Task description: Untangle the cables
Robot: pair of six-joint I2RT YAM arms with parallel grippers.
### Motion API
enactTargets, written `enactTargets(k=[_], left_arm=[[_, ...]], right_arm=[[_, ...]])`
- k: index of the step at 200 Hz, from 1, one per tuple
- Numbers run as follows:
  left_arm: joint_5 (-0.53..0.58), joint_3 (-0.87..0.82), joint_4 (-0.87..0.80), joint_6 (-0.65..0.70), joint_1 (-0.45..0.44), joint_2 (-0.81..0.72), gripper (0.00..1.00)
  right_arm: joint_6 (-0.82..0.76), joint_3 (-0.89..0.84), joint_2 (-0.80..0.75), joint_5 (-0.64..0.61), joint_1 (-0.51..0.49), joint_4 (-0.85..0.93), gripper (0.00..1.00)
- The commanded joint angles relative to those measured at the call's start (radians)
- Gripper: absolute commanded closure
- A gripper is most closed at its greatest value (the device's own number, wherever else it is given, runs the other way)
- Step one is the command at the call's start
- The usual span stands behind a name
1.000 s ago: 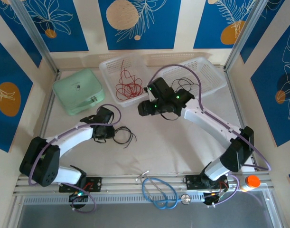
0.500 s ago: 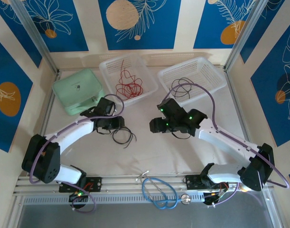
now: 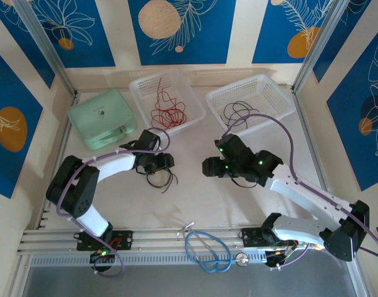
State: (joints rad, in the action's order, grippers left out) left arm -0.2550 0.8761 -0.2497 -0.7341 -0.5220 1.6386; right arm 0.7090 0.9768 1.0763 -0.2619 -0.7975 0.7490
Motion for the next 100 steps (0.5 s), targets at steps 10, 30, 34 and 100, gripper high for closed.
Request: enactTargets(k=[10, 30, 34, 100], left_arm=[[0.002, 0.028, 0.044, -0.019, -0.010, 0.048, 0.42], [0.017, 0.031, 0.063, -0.020, -0.010, 0.053, 0.45], [0.018, 0.032, 0.068, -0.022, -0.010, 0.053, 0.46], [0.016, 0.090, 0.053, 0.011, -0.016, 0.154, 0.77]], right_arm=[[0.051, -0.047, -0.081, -0.032, 0.004, 0.033, 0.42], [0.059, -0.061, -0.116, -0.040, 0.009, 0.053, 0.42], [0.061, -0.063, -0.121, -0.040, 0.009, 0.055, 0.42], [0.070, -0.081, -0.150, -0.022, 0.018, 0.046, 0.42]])
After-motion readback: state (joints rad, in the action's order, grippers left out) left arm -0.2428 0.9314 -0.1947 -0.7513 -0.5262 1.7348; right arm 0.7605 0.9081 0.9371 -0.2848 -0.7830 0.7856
